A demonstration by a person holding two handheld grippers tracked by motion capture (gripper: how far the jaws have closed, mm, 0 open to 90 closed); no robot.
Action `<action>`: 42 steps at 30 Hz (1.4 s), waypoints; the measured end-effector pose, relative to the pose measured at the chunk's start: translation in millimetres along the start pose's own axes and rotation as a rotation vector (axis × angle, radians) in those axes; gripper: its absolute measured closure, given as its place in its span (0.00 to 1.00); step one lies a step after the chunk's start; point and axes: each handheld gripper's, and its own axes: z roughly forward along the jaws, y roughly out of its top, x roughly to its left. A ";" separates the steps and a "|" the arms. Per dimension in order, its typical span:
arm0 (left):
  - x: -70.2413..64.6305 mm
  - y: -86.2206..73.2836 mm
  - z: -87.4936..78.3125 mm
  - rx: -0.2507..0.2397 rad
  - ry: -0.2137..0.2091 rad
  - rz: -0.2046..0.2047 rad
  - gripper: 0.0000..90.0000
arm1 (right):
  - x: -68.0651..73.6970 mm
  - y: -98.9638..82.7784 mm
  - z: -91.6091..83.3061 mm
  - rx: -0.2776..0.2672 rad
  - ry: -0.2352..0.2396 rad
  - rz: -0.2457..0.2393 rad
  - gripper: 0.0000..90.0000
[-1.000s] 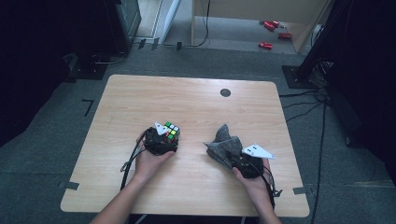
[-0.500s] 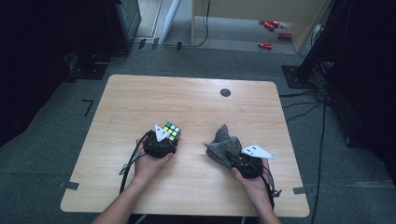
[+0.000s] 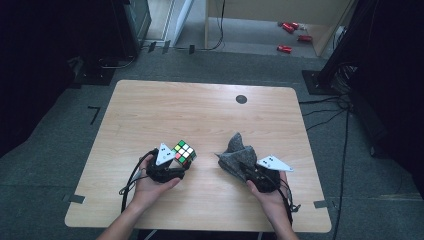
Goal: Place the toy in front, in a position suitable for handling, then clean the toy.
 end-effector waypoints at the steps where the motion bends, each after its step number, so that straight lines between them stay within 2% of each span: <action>1: 0.0 0.0 0.0 0.000 0.000 0.000 0.39 | 0.9 0.4 -0.5 -0.002 0.003 0.000 0.78; 2: -0.7 -1.8 -1.1 -0.014 -0.016 -0.017 0.39 | 1.8 0.6 -1.2 -0.004 0.004 -0.001 0.78; 5: 0.6 -2.8 -1.3 -0.014 -0.032 -0.021 0.39 | 4.2 -0.2 -2.0 -0.005 0.008 -0.009 0.78; 6: 3.2 -3.7 -1.5 -0.015 -0.046 -0.038 0.39 | 5.2 -0.8 -2.4 -0.002 0.007 -0.016 0.78; 9: 5.2 -4.2 -2.4 -0.022 -0.054 -0.044 0.39 | 6.3 -1.7 -2.9 -0.001 0.012 -0.019 0.78; 11: 5.3 -4.3 -4.1 -0.034 -0.086 -0.040 0.39 | 7.3 -1.7 -3.9 -0.001 0.016 -0.019 0.78; 12: 5.3 -4.3 -4.1 -0.034 -0.086 -0.040 0.39 | 7.3 -1.7 -3.9 -0.001 0.016 -0.019 0.78; 15: 0.4 -4.1 -4.7 -0.040 -0.137 -0.011 0.39 | 11.0 -0.2 -5.4 -0.011 0.029 -0.017 0.78; 16: -5.2 -3.7 -3.8 -0.037 -0.160 0.015 0.39 | 12.5 0.0 -5.6 -0.012 0.030 -0.021 0.78; 18: -11.1 -3.0 -2.7 -0.022 -0.171 0.049 0.39 | 16.1 0.3 -6.1 -0.014 0.038 -0.027 0.78; 19: -11.1 -3.0 -2.7 -0.022 -0.171 0.049 0.39 | 17.8 0.5 -6.3 -0.014 0.041 -0.032 0.78; 22: -19.0 -2.9 0.2 -0.012 -0.202 0.083 0.39 | 21.1 1.1 -8.1 -0.022 0.045 -0.036 0.78; 23: -19.0 -2.9 0.2 -0.012 -0.202 0.083 0.39 | 21.1 1.1 -8.1 -0.022 0.045 -0.036 0.78; 24: -22.4 -3.0 2.4 -0.001 -0.206 0.108 0.39 | 22.4 1.8 -10.4 -0.034 0.047 -0.036 0.78; 29: -29.1 -4.3 6.8 0.023 -0.219 0.141 0.39 | 21.6 4.1 -16.1 -0.072 0.050 -0.032 0.79; 33: -32.7 -3.6 7.6 0.029 -0.226 0.153 0.39 | 22.2 5.8 -19.6 -0.098 0.058 -0.020 0.78; 35: -34.1 -3.0 8.4 0.027 -0.231 0.149 0.39 | 24.7 7.9 -22.7 -0.113 0.073 -0.024 0.78; 37: -37.4 -1.4 10.7 0.034 -0.230 0.161 0.39 | 30.3 10.9 -26.4 -0.131 0.091 -0.025 0.79; 40: -39.8 1.4 13.4 0.037 -0.233 0.155 0.39 | 34.9 13.3 -27.5 -0.121 0.118 -0.011 0.79; 42: -43.6 6.2 17.0 0.038 -0.228 0.168 0.39 | 42.2 16.6 -24.2 -0.105 0.141 -0.019 0.79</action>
